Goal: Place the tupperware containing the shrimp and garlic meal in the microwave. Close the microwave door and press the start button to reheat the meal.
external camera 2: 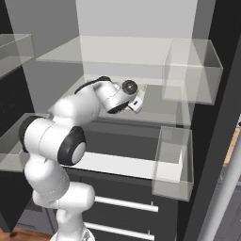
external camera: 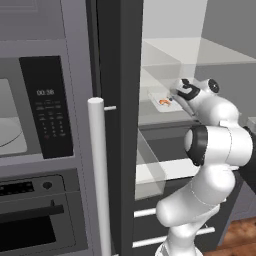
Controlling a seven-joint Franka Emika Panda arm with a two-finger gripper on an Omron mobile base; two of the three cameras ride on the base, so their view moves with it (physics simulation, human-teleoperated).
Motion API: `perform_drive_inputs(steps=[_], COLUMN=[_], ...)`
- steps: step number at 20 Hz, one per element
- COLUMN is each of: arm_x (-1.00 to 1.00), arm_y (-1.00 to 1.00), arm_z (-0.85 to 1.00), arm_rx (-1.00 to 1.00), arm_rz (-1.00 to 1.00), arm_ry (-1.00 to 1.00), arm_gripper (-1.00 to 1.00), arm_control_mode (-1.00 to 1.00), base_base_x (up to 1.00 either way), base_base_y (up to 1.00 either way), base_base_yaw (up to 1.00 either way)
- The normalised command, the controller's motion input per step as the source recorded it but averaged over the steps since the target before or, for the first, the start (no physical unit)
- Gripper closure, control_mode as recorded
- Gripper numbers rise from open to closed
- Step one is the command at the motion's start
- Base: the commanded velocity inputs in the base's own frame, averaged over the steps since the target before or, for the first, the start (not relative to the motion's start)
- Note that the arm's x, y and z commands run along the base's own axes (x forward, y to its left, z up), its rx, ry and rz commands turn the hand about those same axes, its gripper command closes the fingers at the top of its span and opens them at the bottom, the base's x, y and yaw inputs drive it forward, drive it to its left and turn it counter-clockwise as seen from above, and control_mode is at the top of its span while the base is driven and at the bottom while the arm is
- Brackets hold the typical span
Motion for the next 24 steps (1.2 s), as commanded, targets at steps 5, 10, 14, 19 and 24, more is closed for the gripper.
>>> perform_drive_inputs(steps=[5,10,14,19,24], arm_x=[0.33,0.27,0.14,0.01,0.0], arm_y=[0.0,0.0,0.0,0.01,0.02], arm_z=[-0.22,-0.29,-0.28,-0.29,-0.23], arm_rx=[0.0,0.0,0.0,-0.04,-0.05], arm_rz=[0.0,0.0,0.0,0.0,0.0], arm_ry=[0.0,0.01,0.06,0.1,0.08], arm_gripper=[-1.0,-1.0,-1.0,1.0,1.0], arm_control_mode=[-1.0,-1.0,-1.0,-1.0,-1.0], base_base_x=[0.0,0.0,0.0,0.0,0.0], base_base_y=[0.0,0.0,0.0,0.0,0.0], base_base_yaw=[0.0,0.0,0.0,0.0,0.0])
